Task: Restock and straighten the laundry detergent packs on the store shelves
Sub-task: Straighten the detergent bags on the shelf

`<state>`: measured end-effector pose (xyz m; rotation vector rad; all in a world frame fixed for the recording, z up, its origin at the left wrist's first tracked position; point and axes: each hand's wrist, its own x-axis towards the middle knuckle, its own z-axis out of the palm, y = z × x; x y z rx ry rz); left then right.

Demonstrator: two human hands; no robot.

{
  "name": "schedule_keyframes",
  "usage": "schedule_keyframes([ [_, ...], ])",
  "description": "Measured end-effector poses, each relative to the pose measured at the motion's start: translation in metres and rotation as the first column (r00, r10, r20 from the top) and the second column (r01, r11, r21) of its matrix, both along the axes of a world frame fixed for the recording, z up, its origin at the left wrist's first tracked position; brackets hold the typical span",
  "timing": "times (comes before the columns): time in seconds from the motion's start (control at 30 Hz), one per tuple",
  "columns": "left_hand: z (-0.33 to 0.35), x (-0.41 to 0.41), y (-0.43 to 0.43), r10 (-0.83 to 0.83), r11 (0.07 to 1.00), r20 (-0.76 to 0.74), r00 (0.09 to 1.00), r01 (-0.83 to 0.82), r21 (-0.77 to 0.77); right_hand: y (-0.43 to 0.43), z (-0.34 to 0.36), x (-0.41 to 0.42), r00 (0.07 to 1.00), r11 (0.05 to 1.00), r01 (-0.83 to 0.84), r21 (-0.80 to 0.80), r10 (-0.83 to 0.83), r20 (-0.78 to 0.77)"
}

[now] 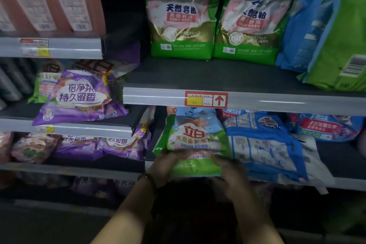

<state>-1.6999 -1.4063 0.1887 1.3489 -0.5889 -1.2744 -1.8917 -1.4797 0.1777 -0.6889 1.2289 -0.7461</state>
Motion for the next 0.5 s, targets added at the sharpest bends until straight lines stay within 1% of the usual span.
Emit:
schedule_keyframes([
  [0.07, -0.002, 0.001, 0.015, -0.058, 0.998, -0.092, 0.994, 0.057, -0.014, 0.009, 0.001, -0.006, 1.000, 0.999, -0.020, 0.027, 0.020, 0.016],
  [0.13, -0.004, 0.006, 0.033, -0.098, 0.994, -0.207, 0.973, 0.106, 0.025, 0.018, 0.002, -0.015, 0.995, 0.997, -0.067, 0.048, 0.064, 0.072],
  [0.23, -0.012, 0.010, 0.060, -0.115, 0.983, -0.366, 0.923, 0.160, 0.093, 0.038, 0.005, -0.028, 0.965, 0.974, -0.221, 0.043, 0.212, 0.153],
  [0.3, -0.018, 0.006, 0.074, -0.106, 0.984, -0.404, 0.909, 0.154, 0.087, 0.056, 0.008, -0.032, 0.944, 0.955, -0.296, 0.030, 0.288, 0.158],
  [0.4, -0.018, -0.006, 0.093, -0.123, 0.987, -0.375, 0.919, 0.153, 0.051, 0.077, 0.012, -0.039, 0.938, 0.952, -0.307, -0.008, 0.304, 0.164],
  [0.5, -0.020, -0.017, 0.112, -0.074, 0.994, -0.402, 0.913, 0.097, 0.039, 0.093, 0.025, -0.048, 0.938, 0.948, -0.318, 0.003, 0.314, 0.150],
])
